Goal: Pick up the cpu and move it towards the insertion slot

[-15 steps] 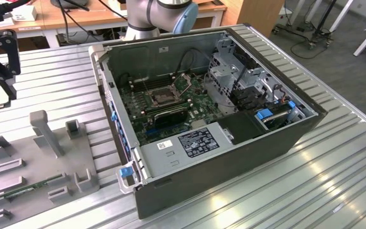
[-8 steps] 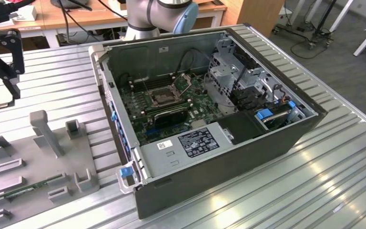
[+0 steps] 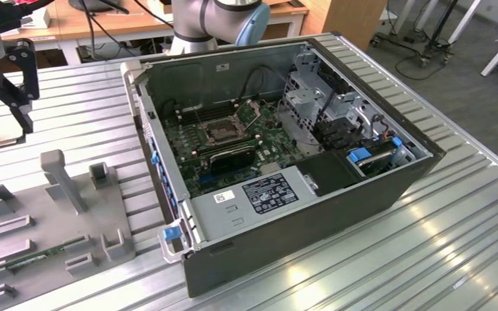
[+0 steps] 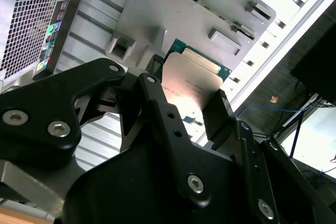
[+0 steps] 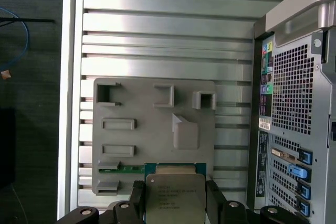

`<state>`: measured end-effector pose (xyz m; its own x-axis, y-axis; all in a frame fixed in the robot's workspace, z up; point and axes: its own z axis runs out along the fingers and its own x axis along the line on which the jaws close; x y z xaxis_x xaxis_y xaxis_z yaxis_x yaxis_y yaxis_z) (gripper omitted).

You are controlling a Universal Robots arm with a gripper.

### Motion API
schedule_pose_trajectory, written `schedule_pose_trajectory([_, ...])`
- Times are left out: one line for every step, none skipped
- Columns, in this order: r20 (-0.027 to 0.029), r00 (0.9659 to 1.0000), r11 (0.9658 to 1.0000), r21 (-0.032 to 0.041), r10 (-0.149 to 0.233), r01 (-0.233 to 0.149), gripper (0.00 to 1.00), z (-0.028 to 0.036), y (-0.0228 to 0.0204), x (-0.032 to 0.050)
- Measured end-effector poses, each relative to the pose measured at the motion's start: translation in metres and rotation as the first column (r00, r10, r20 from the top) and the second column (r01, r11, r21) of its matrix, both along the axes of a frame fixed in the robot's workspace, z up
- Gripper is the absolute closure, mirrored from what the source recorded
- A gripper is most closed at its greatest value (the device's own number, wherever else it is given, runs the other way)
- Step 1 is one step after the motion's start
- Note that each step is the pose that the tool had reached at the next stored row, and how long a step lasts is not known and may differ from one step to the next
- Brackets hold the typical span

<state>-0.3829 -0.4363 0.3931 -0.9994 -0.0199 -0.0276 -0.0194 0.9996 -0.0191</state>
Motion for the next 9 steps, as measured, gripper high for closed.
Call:
schedule_pose_trajectory([-0.0001, 1.0, 1.0, -0.0001, 0.0, 0.0, 0.45, 0.0001, 0.0, 0.0003])
schedule_pose_trajectory([-0.0001, 1.0, 1.0, 0.0, 0.0, 0.0, 0.45, 0.0001, 0.0, 0.0003])
schedule_pose_trajectory([-0.0001, 1.0, 1.0, -0.0001, 0.0, 0.0, 0.45, 0.0001, 0.0, 0.0004])
schedule_pose_trajectory([-0.0001, 1.0, 1.0, -0.0001, 0.0, 0.0, 0.45, 0.0001, 0.0, 0.0005])
schedule_pose_trajectory([-0.0001, 1.0, 1.0, -0.0001, 0.0, 0.0, 0.45, 0.0001, 0.0, 0.0008])
schedule_pose_trajectory([-0.0001, 1.0, 1.0, -0.0001, 0.0, 0.0, 0.45, 0.0001, 0.0, 0.001])
schedule_pose_trajectory([-0.0001, 1.0, 1.0, -0.0001, 0.0, 0.0, 0.45, 0.0001, 0.0, 0.0012])
schedule_pose_trajectory([-0.0001, 1.0, 1.0, -0.0001, 0.0, 0.0, 0.45, 0.0001, 0.0, 0.0015])
schedule_pose_trajectory([-0.0002, 1.0, 1.0, -0.0002, 0.0, 0.0, 0.45, 0.0001, 0.0, 0.0019])
